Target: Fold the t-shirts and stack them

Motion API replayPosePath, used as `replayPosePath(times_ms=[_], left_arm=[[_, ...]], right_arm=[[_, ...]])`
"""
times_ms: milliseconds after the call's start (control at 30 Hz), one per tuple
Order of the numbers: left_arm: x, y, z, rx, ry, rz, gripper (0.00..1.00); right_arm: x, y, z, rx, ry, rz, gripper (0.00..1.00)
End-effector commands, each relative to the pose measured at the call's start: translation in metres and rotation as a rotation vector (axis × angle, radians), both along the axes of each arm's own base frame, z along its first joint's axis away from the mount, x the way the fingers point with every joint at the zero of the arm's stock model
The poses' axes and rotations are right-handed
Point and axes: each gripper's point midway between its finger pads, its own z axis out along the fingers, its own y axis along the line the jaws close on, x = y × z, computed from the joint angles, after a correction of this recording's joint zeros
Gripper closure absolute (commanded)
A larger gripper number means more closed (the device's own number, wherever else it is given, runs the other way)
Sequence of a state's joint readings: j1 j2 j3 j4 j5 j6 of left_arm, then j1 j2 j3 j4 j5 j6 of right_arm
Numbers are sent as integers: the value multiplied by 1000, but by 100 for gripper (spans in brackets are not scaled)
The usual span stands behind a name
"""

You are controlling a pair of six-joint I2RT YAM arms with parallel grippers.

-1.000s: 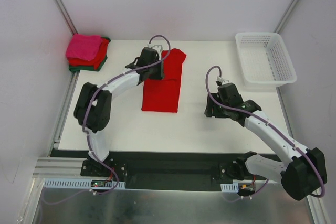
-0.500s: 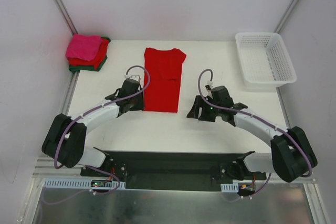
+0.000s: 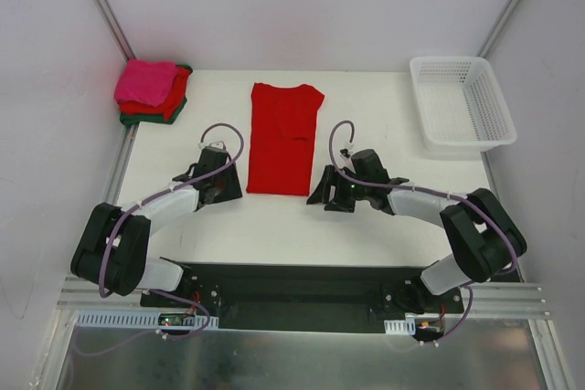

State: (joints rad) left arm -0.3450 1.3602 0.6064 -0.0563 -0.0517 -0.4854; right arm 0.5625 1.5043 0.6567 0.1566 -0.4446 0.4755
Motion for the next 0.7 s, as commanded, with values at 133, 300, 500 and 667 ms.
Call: replayPosePath(times_ms=[133,300,500,667], left_arm=[[6,-17,1,-88,3,-18,37],[15,-25,8,-122,-27,-30,8],[14,-28,19,-214,-30,-22,1],[14,-37,33,-310,-44,-67,1]], right_arm=[[13,23,12,46,-42,20,23],[13,26,7,37,-33,26,23],[13,26,4,32,-29,24,23],[14,25,1,25,-24,21,23]])
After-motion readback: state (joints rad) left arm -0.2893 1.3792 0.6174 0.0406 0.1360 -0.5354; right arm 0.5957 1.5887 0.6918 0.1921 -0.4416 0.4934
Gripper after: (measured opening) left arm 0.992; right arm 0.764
